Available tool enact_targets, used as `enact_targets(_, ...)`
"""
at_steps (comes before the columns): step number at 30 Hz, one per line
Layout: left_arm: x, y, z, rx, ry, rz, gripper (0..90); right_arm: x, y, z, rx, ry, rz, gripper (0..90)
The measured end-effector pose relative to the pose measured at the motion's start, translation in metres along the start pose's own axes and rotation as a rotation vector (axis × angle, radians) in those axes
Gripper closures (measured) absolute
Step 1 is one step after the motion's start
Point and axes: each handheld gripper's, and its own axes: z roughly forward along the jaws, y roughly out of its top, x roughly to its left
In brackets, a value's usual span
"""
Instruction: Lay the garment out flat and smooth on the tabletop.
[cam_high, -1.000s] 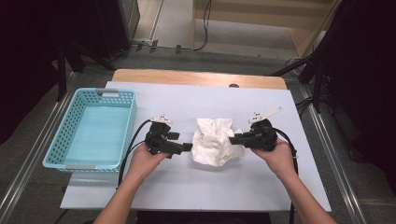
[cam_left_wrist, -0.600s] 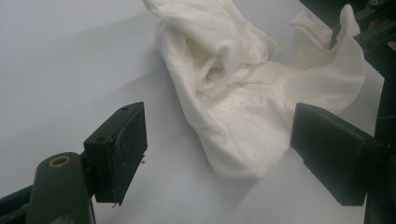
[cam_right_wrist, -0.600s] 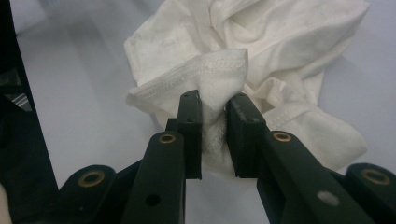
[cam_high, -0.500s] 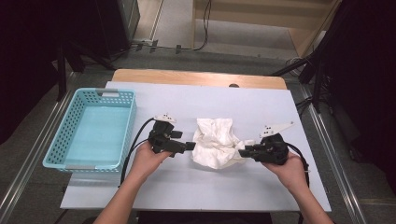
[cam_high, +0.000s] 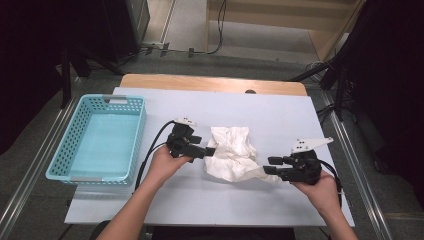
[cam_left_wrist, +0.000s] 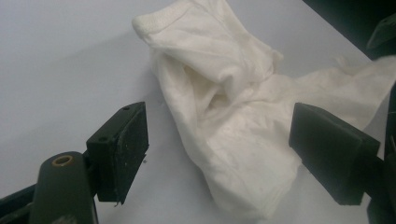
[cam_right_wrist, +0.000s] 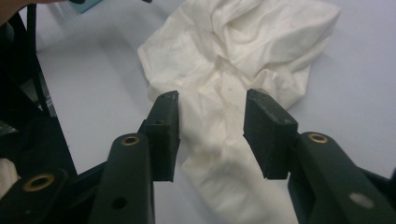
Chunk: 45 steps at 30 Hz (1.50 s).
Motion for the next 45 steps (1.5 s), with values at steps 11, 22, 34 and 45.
enact_targets(11, -0.001, 0.002, 0.004, 0.011, -0.003, 0.004, 20.2, -0.001, -0.005, -0.001, -0.009, -0.015, 0.004, 46.4)
enact_targets(22, 0.002, 0.001, -0.002, -0.001, -0.018, -0.018, 20.2, 0.01, -0.004, 0.032, 0.037, 0.018, -0.034, 41.4)
enact_targets(34, 0.005, -0.003, -0.007, -0.013, -0.02, -0.032, 20.3, 0.024, 0.003, 0.06, 0.075, 0.066, -0.075, 39.8)
enact_targets(45, 0.005, -0.007, -0.012, -0.024, -0.017, -0.038, 20.4, 0.033, 0.006, 0.078, 0.083, 0.085, -0.107, 36.0)
